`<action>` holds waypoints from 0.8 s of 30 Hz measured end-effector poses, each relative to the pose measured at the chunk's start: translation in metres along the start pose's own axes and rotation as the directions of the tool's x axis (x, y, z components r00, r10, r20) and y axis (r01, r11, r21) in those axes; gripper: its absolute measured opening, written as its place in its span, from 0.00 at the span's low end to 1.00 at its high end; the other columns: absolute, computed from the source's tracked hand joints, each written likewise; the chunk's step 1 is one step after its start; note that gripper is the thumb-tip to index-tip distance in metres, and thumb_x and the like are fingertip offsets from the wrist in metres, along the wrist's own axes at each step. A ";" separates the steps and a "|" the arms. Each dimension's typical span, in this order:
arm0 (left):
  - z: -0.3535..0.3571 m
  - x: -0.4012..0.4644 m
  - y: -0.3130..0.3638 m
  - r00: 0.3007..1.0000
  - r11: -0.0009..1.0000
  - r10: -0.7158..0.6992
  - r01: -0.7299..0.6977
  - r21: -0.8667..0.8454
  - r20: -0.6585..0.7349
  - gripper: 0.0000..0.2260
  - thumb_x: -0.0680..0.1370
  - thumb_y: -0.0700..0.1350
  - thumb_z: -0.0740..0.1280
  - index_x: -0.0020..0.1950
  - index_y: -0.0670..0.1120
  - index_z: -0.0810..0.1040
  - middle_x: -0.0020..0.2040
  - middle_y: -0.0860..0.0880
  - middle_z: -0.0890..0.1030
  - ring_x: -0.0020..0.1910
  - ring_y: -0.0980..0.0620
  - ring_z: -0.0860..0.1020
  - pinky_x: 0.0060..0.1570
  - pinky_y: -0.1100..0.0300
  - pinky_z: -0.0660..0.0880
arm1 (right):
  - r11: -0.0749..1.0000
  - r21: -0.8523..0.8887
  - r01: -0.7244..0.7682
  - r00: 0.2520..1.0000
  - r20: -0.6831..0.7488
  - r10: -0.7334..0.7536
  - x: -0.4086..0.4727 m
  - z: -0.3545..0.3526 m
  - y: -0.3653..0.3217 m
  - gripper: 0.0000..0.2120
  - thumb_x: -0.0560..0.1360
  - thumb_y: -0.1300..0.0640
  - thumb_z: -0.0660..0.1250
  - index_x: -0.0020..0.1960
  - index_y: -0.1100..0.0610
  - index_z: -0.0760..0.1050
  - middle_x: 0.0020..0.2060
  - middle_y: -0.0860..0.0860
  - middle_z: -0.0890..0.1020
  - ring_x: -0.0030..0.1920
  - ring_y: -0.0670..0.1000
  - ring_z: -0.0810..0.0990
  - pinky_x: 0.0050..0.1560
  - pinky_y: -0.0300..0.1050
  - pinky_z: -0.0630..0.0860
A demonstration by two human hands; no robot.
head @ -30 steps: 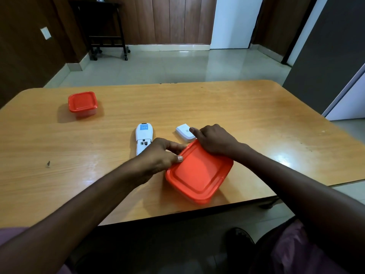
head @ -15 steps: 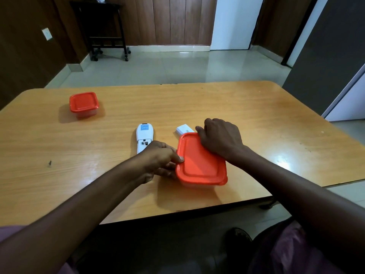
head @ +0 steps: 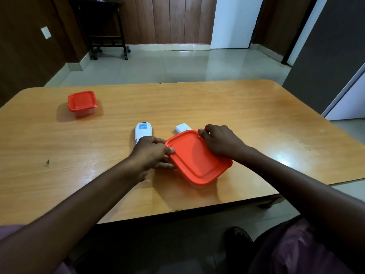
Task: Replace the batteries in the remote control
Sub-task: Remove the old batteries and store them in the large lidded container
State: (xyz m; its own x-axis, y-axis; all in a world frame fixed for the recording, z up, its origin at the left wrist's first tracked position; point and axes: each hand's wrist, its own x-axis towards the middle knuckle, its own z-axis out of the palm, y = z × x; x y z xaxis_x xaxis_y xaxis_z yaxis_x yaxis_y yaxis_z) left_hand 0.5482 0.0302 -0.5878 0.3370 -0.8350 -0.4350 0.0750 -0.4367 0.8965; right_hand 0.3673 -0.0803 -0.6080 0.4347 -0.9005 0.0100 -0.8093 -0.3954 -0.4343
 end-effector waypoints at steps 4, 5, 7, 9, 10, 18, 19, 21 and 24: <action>0.000 0.004 -0.001 0.998 0.998 -0.051 0.052 -0.047 0.026 0.15 0.76 0.28 0.68 0.61 0.35 0.74 0.45 0.35 0.79 0.24 0.46 0.82 0.23 0.55 0.80 | 0.996 -0.060 -0.064 0.998 -0.006 0.064 -0.005 0.007 -0.005 0.27 0.85 0.41 0.49 0.50 0.62 0.77 0.53 0.64 0.82 0.53 0.65 0.79 0.48 0.51 0.70; 0.001 0.004 -0.001 0.998 0.997 -0.057 0.058 -0.041 0.031 0.13 0.76 0.28 0.68 0.59 0.36 0.75 0.46 0.35 0.79 0.24 0.46 0.82 0.24 0.55 0.81 | 0.997 -0.055 -0.062 0.998 0.005 0.063 -0.005 0.006 -0.007 0.29 0.85 0.41 0.49 0.50 0.63 0.78 0.53 0.65 0.82 0.54 0.65 0.79 0.49 0.52 0.71; -0.001 0.003 -0.001 0.998 0.998 -0.054 0.054 -0.024 0.023 0.10 0.76 0.29 0.68 0.54 0.38 0.74 0.47 0.35 0.79 0.26 0.45 0.82 0.25 0.53 0.82 | 0.998 -0.025 -0.058 0.997 0.039 0.059 -0.004 0.006 -0.011 0.30 0.85 0.41 0.48 0.50 0.64 0.79 0.52 0.65 0.82 0.54 0.65 0.79 0.51 0.52 0.72; -0.004 0.003 -0.001 0.999 0.999 -0.046 0.046 -0.018 0.008 0.10 0.76 0.29 0.68 0.53 0.39 0.72 0.48 0.35 0.79 0.28 0.44 0.82 0.25 0.53 0.82 | 0.998 0.005 -0.062 0.996 0.062 0.062 -0.003 0.007 -0.014 0.30 0.85 0.42 0.48 0.53 0.63 0.80 0.51 0.66 0.82 0.54 0.65 0.79 0.50 0.51 0.72; -0.004 0.003 -0.001 0.999 0.999 -0.045 0.045 -0.017 0.006 0.11 0.76 0.29 0.68 0.54 0.39 0.72 0.50 0.34 0.79 0.29 0.43 0.82 0.25 0.53 0.82 | 0.997 0.017 -0.070 0.996 0.063 0.068 -0.002 0.008 -0.014 0.30 0.85 0.41 0.48 0.51 0.62 0.80 0.51 0.66 0.82 0.54 0.65 0.79 0.49 0.50 0.71; 0.005 -0.005 -0.004 0.999 0.998 -0.031 0.030 -0.063 -0.026 0.12 0.78 0.29 0.66 0.59 0.38 0.73 0.53 0.35 0.78 0.34 0.42 0.81 0.29 0.49 0.83 | 0.981 -0.159 -0.115 0.993 -0.018 0.114 -0.006 -0.002 -0.011 0.27 0.83 0.39 0.51 0.37 0.56 0.70 0.40 0.56 0.77 0.39 0.58 0.75 0.42 0.47 0.70; 0.007 -0.006 -0.005 0.999 0.997 -0.033 0.031 -0.076 -0.036 0.10 0.78 0.29 0.66 0.57 0.39 0.73 0.52 0.35 0.78 0.34 0.42 0.81 0.30 0.48 0.83 | 0.968 -0.212 -0.137 0.990 -0.008 0.138 -0.007 -0.006 -0.010 0.28 0.83 0.37 0.50 0.36 0.57 0.69 0.38 0.54 0.77 0.36 0.58 0.75 0.40 0.47 0.71; 0.010 -0.009 -0.006 0.998 0.996 -0.042 0.038 -0.086 -0.045 0.07 0.77 0.29 0.65 0.50 0.40 0.72 0.46 0.36 0.77 0.31 0.42 0.80 0.31 0.48 0.83 | 0.954 -0.240 -0.180 0.980 0.040 0.195 -0.009 -0.014 -0.006 0.29 0.82 0.35 0.50 0.36 0.57 0.70 0.34 0.53 0.78 0.26 0.56 0.78 0.35 0.44 0.72; 0.010 -0.013 -0.004 0.998 0.998 -0.059 0.059 0.023 0.010 0.07 0.76 0.33 0.67 0.51 0.36 0.71 0.42 0.37 0.76 0.27 0.40 0.81 0.30 0.49 0.84 | 0.964 -0.147 -0.220 0.968 0.086 0.234 -0.010 -0.022 0.002 0.27 0.82 0.37 0.54 0.42 0.60 0.72 0.36 0.58 0.80 0.21 0.55 0.79 0.29 0.43 0.72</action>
State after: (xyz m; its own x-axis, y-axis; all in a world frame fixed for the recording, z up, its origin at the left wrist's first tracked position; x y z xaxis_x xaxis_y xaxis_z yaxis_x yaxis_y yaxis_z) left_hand 0.5340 0.0390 -0.5870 0.3224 -0.8110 -0.4882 0.0730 -0.4929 0.8670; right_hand 0.3525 -0.0761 -0.5897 0.2655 -0.9492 -0.1693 -0.9341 -0.2097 -0.2889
